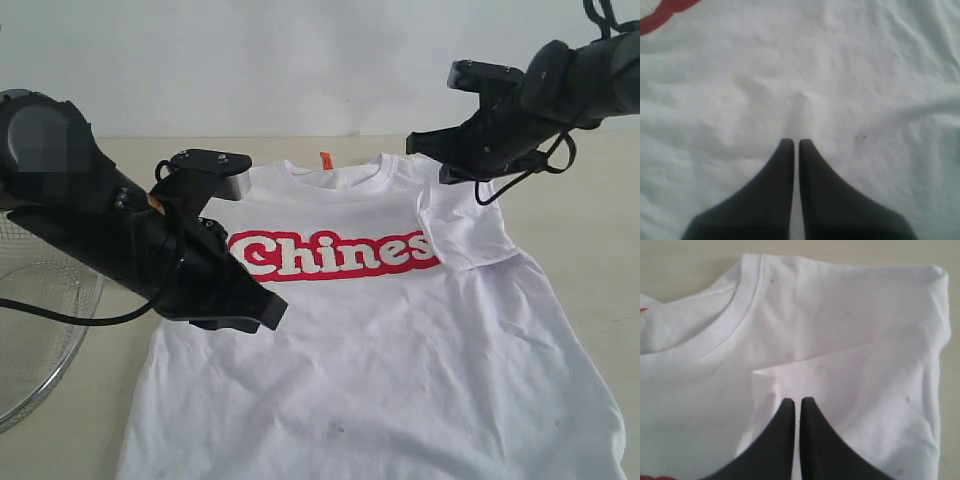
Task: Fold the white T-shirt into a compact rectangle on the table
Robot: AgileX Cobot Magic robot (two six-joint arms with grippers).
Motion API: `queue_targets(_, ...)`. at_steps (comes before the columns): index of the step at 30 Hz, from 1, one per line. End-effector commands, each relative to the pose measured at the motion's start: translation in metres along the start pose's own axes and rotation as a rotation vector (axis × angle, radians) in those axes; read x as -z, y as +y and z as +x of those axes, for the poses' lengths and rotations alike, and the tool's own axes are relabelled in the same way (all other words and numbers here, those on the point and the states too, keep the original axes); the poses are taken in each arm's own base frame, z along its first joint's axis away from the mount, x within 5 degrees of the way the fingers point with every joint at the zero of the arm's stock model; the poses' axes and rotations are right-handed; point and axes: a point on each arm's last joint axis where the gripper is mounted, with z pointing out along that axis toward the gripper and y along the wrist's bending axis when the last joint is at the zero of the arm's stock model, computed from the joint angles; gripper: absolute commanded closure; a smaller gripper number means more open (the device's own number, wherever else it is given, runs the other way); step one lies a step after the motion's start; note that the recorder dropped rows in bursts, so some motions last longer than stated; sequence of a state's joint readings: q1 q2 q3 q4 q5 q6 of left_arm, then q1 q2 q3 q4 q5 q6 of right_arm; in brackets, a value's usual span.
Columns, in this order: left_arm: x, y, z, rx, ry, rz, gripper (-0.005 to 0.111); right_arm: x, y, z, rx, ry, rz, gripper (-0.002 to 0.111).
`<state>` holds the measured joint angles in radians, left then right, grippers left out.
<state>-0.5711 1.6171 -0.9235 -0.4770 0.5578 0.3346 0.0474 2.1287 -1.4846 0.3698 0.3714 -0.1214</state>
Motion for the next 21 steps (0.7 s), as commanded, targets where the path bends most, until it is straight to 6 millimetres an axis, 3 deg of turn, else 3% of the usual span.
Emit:
queue_targets(1,0.0,0.001,0.0,0.003,-0.013,0.0,0.102,-0.014,-0.006,0.005,-0.009,0.007,0.013,0.108)
queue_targets(6,0.0,0.001,0.0,-0.005,-0.013,0.0,0.102,-0.025,-0.001,0.013,-0.037,0.027,-0.002,0.108)
queue_targets(15,0.0,0.001,-0.001,-0.005,-0.026,-0.005,0.102,-0.029,0.041,0.024,0.008,0.028,-0.061,0.108)
queue_targets(21,0.0,0.001,-0.001,-0.005,-0.026,-0.005,0.102,-0.024,0.031,0.018,0.012,0.023,-0.049,0.108)
